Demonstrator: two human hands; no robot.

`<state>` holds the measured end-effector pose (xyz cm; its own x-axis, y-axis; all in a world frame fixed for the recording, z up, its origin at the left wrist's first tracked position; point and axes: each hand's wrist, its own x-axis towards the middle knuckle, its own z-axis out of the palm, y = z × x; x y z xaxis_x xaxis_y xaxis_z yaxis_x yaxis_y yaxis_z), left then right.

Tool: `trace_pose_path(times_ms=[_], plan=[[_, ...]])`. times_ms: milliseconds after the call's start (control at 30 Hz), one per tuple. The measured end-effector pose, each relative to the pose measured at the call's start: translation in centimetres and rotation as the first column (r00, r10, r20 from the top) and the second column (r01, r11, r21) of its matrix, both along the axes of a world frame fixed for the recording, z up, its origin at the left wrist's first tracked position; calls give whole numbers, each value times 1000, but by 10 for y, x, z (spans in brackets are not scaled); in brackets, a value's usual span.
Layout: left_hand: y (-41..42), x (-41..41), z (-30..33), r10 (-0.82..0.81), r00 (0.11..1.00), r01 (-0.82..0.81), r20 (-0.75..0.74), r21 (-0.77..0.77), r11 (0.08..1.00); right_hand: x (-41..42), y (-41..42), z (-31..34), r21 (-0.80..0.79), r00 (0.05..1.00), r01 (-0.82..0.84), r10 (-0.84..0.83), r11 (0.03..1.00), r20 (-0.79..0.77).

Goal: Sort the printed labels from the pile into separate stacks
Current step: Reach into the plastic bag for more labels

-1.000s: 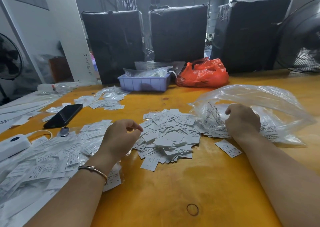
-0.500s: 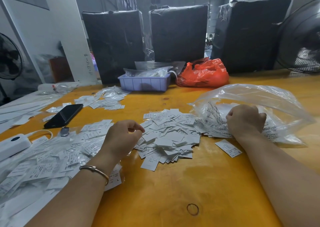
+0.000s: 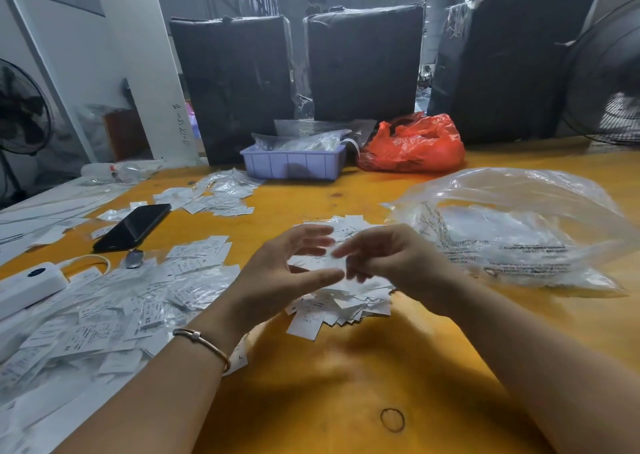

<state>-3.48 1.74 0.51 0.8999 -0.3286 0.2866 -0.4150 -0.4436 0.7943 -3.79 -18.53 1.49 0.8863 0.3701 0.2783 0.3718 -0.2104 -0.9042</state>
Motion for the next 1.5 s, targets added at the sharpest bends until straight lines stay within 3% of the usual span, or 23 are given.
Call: trace_pose_path(times_ms=[100,233,300,367,433,733,900,1033,1167,1333,1400,1500], plan=[[-3,-2,0,-55,998,53,-33,-57,997,-1,8,-5,46,1000,-26,26,999,17],[-1,0,0,46,997,-56,-61,-177,983,6,5,-9,89,986,134,-141,987,84],[2,2,0,154,987,-160,-45,-233,959,10,1,-12,-124,958,223,-194,967,213],[5,4,1,236,970,-240,-49,-291,926,11,2,-18,-402,936,262,-129,878,328],[8,7,0,272,960,-280,-71,-324,904,11,5,-23,-513,927,254,-56,820,370],[8,10,-2,173,939,-286,-296,-396,873,13,4,-24,-408,883,314,-106,858,458],[9,10,0,96,912,-311,-399,-519,796,12,8,-25,-532,870,304,-3,790,493],[9,9,2,-7,883,-296,-469,-568,768,11,9,-24,-509,841,310,18,803,541],[8,8,1,-9,898,-239,-439,-506,829,9,6,-19,-393,850,327,-86,859,520],[9,6,2,-41,932,-157,-360,-505,849,10,-1,-10,-92,876,331,-270,939,399],[8,6,3,-51,941,-132,-335,-500,856,9,-1,-11,-89,878,333,-274,939,393],[7,4,2,-46,947,-119,-318,-479,870,7,1,-14,-226,899,296,-190,928,395]])
